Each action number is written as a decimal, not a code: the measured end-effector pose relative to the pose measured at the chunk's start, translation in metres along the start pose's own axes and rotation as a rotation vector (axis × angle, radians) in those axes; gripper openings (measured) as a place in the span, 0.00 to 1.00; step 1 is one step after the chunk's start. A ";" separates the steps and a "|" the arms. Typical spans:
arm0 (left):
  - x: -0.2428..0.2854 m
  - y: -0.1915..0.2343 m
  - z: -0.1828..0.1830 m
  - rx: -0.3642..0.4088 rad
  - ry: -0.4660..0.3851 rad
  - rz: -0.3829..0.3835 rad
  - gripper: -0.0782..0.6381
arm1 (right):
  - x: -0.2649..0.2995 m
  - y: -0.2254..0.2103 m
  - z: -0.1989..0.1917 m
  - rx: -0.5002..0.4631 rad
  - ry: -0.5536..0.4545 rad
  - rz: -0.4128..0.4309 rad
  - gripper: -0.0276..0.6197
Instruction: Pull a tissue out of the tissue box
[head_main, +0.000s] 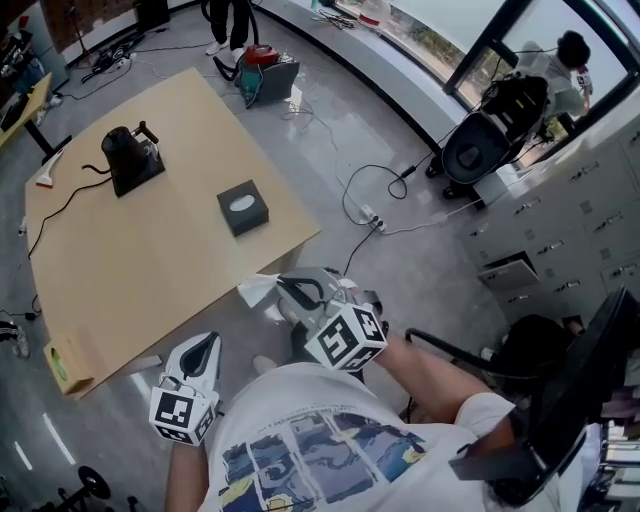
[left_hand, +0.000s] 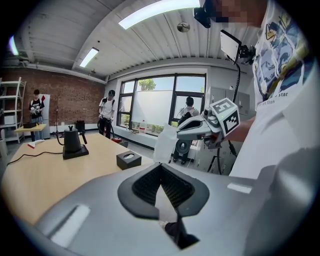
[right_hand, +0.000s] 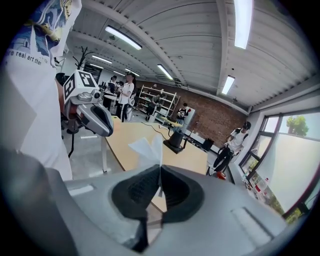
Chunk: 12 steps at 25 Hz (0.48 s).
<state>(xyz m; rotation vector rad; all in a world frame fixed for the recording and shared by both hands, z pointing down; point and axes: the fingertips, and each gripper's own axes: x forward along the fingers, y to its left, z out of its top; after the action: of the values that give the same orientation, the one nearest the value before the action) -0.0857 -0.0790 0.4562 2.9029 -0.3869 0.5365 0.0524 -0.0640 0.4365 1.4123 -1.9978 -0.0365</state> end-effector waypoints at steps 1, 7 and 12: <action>0.001 0.000 0.000 0.001 0.000 -0.002 0.12 | 0.000 0.000 0.000 0.000 0.001 -0.001 0.05; 0.003 -0.001 0.002 0.000 -0.002 -0.005 0.12 | -0.002 0.000 0.001 0.000 -0.001 0.006 0.05; 0.006 0.001 0.002 -0.001 -0.006 -0.006 0.12 | -0.004 -0.004 0.000 -0.002 0.002 0.002 0.05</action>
<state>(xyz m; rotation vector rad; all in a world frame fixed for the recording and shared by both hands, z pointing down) -0.0797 -0.0814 0.4565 2.9045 -0.3793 0.5269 0.0562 -0.0627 0.4327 1.4084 -1.9976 -0.0362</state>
